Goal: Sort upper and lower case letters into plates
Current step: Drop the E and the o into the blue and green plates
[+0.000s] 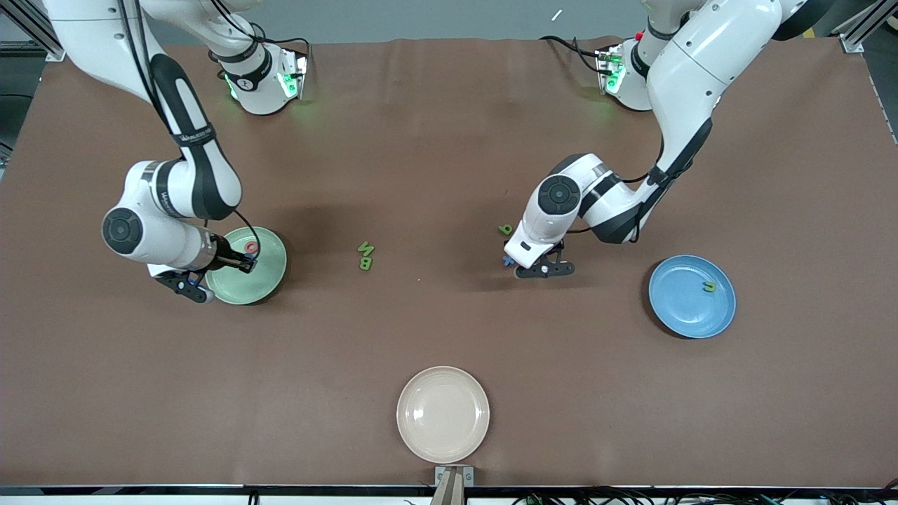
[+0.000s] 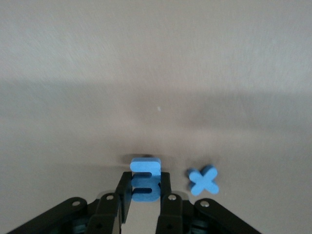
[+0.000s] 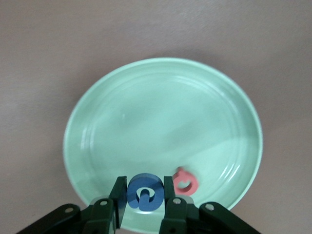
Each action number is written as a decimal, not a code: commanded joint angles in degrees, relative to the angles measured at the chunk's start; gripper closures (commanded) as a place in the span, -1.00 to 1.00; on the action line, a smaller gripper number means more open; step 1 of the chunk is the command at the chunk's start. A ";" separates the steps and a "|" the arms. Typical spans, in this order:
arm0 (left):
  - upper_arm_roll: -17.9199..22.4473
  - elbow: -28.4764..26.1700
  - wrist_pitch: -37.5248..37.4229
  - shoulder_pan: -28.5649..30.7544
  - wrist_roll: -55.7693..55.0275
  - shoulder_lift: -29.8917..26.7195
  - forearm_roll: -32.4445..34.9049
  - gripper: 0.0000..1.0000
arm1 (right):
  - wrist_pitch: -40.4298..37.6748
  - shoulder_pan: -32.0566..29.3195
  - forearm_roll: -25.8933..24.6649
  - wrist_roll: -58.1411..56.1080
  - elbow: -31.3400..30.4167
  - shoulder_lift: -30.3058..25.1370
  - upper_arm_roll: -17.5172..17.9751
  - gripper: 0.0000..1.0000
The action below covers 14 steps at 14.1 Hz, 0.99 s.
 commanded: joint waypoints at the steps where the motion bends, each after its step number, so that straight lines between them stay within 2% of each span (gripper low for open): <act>1: -0.17 -0.74 -0.83 3.30 3.35 -4.28 1.08 0.99 | 3.63 -0.35 -0.03 -1.04 -2.29 0.72 1.11 0.98; 4: -0.78 -1.26 -1.27 8.04 11.43 -6.04 1.08 0.99 | 5.67 0.53 0.15 -1.04 -3.27 2.31 1.29 0.97; 8: -1.84 -1.18 -6.63 15.95 23.12 -7.37 1.08 0.99 | 5.58 3.52 0.50 -0.86 -3.27 3.98 1.37 0.94; 9: -1.93 -1.18 -6.98 17.88 25.50 -7.28 1.08 0.99 | 5.23 3.52 0.50 -0.86 -3.27 3.90 1.37 0.84; 10: -1.93 -1.18 -7.16 20.25 28.48 -7.37 1.08 0.99 | 5.05 3.52 0.50 -0.86 -3.18 3.89 1.37 0.56; 11: -1.93 -1.18 -7.42 22.27 31.64 -7.37 1.08 0.99 | 4.88 3.52 0.50 -0.95 -3.09 3.89 1.29 -0.41; 12: -1.93 -1.00 -8.21 24.04 34.46 -7.28 1.08 0.99 | 4.09 3.52 0.50 -0.95 -2.65 3.63 1.29 -0.99; 14: -1.84 -0.65 -8.39 27.64 40.00 -6.84 1.17 0.99 | -2.90 3.44 0.41 -1.04 1.02 2.58 1.20 -1.00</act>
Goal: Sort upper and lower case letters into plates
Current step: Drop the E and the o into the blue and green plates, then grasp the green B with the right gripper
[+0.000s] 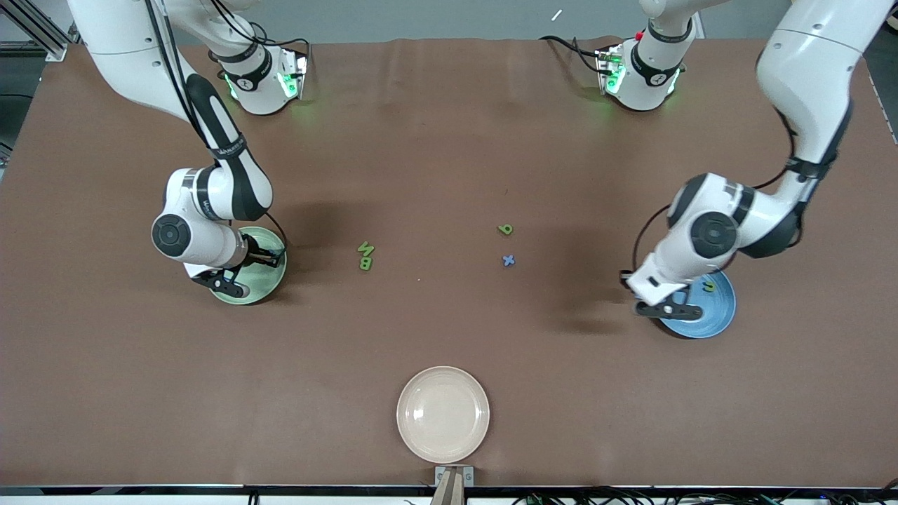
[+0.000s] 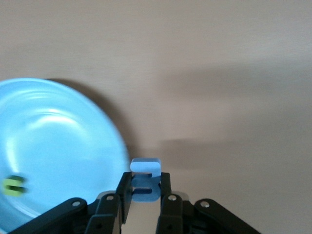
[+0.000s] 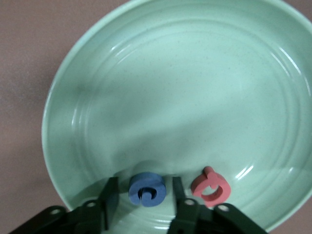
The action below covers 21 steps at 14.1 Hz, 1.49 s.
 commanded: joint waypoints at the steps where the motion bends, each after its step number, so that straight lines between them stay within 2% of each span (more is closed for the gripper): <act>1: -0.88 -0.50 -0.90 4.67 6.36 -0.48 0.91 0.99 | -10.35 -0.33 0.32 -0.46 5.73 -1.90 -0.18 -1.00; 3: -0.70 1.25 -0.90 7.14 9.71 1.27 1.08 0.99 | -20.82 -0.25 0.24 0.59 14.07 -1.81 -0.18 -1.00; 4: -0.61 2.39 -0.90 7.76 10.68 2.59 2.04 0.99 | -23.04 -0.25 0.32 1.47 16.37 -1.73 -0.09 -1.00; 7: 1.05 5.82 -0.81 7.68 10.78 6.19 5.73 0.99 | -22.19 2.55 0.50 3.06 16.75 -1.73 0.08 -1.00; 10: 1.67 8.20 -0.81 7.77 10.78 8.66 7.58 0.99 | -18.42 6.68 0.50 2.44 16.66 -0.94 0.35 -1.00; 12: 2.02 8.64 -0.81 7.77 10.78 9.28 8.46 0.99 | -13.50 11.25 0.59 2.88 16.31 1.08 0.35 -1.00; 18: 3.08 9.43 -0.72 7.77 10.95 9.98 9.52 0.98 | 3.11 19.08 2.08 7.71 12.89 6.79 0.35 -1.00; 21: 3.17 9.43 -0.72 7.77 11.21 9.98 9.52 0.97 | 7.16 21.81 2.08 10.35 12.88 9.34 0.26 -0.90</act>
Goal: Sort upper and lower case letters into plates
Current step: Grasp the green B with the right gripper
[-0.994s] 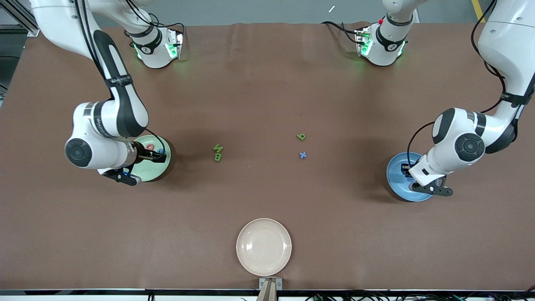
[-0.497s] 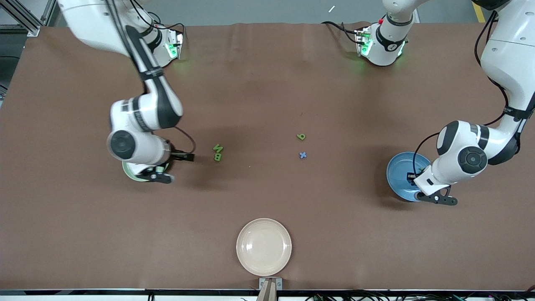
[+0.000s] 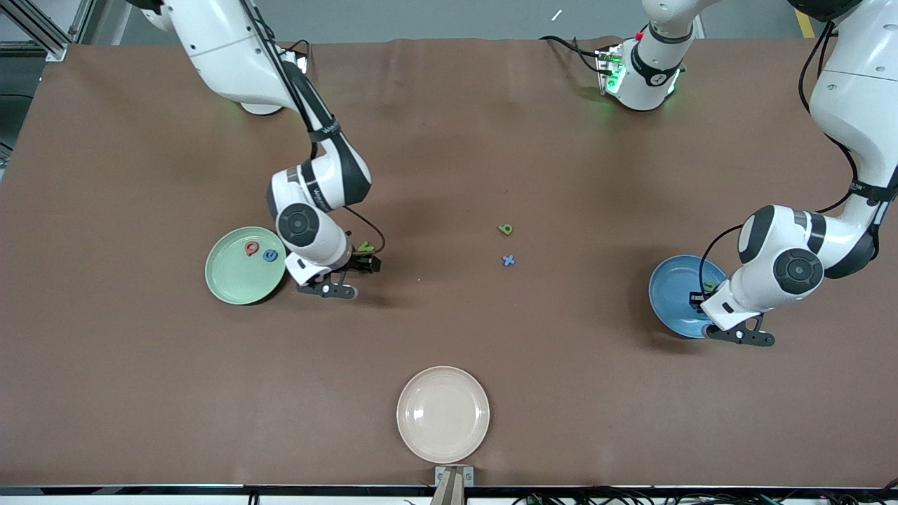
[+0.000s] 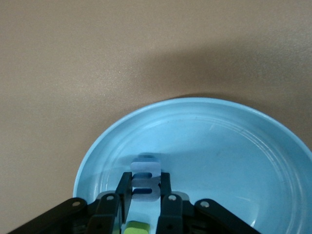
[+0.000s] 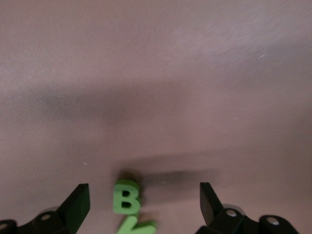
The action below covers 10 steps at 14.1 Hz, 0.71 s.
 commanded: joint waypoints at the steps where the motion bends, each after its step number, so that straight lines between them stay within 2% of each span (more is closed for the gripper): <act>1: 0.07 1.31 -0.58 -0.31 0.81 0.64 1.32 0.96 | 2.99 2.08 0.83 2.13 -0.67 0.91 -0.61 -0.82; 3: 0.07 1.31 -0.58 -0.31 0.90 0.56 1.32 0.72 | 3.00 2.08 0.83 2.31 -0.67 1.09 -0.52 -0.67; 4: 0.07 1.31 -0.58 -0.31 0.72 0.47 1.32 0.38 | 3.00 2.17 0.83 2.31 -0.67 1.00 -0.52 -0.62; 5: 0.07 1.39 -0.58 -0.39 0.72 0.38 1.32 -0.06 | 2.91 2.17 0.83 2.40 -0.76 1.00 -0.61 -0.56; 8: -0.02 1.31 -0.75 -0.48 0.28 -0.32 1.23 -0.78 | 3.00 2.26 0.83 2.40 -1.20 0.91 -0.52 -0.24; 9: -0.28 1.31 -0.84 -0.48 0.11 -0.59 1.06 -0.97 | 2.91 2.26 0.83 2.57 -1.29 0.91 -0.52 -0.15; 10: -0.54 1.05 -1.71 -0.57 -0.07 -1.55 0.45 -0.99 | 2.99 2.26 0.83 3.01 -1.64 0.83 -0.52 -0.14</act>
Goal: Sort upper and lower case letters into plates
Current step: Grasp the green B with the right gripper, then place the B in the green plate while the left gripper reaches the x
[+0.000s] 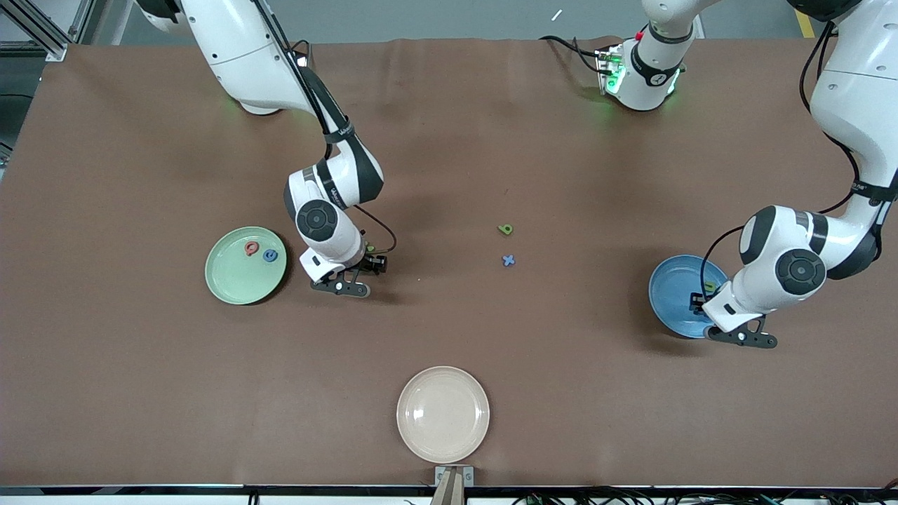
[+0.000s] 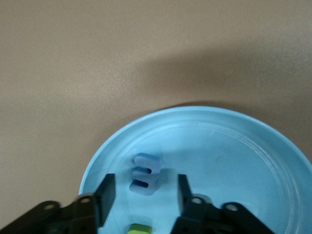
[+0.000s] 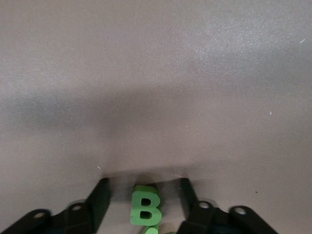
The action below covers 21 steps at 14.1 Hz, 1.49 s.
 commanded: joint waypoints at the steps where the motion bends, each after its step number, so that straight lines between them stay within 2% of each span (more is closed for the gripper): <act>1: -1.40 -0.10 -4.38 -0.41 -0.40 -2.82 0.25 -0.99 | 0.61 0.68 0.74 1.02 -2.05 -0.35 -0.35 -0.14; 5: -9.03 -0.27 -14.76 0.03 -7.24 -6.17 -2.37 -0.99 | 0.35 1.82 0.74 2.77 -2.67 -0.70 -0.35 -0.14; 8: -14.92 -0.27 -16.54 -0.15 -16.19 -6.35 -3.53 -0.99 | -0.09 2.34 0.74 3.57 -3.19 -0.88 -0.35 -0.14; 9: -16.68 -0.19 -16.54 -0.58 -20.40 -6.09 -3.45 -0.99 | -0.18 2.35 0.74 3.48 -3.45 -0.96 -0.35 -0.02; 11: -19.33 -0.10 -16.28 -2.42 -27.79 -5.65 -3.44 -0.99 | -0.27 2.09 0.74 3.57 -3.81 -1.14 -0.35 0.34; 14: -19.34 1.47 -15.14 -9.09 -39.74 -4.25 -2.92 -0.99 | -1.40 1.12 0.74 3.57 -3.90 -1.93 -0.52 0.94; 17: -18.99 3.59 -14.43 -15.60 -51.17 -1.70 -2.57 -0.99 | -7.36 -3.17 0.74 1.91 -3.37 -5.52 -0.61 0.98; 21: -18.55 4.56 -9.79 -20.09 -62.78 1.38 -2.65 -0.99 | -18.88 -13.97 0.13 -15.11 -1.88 -11.85 -0.87 0.97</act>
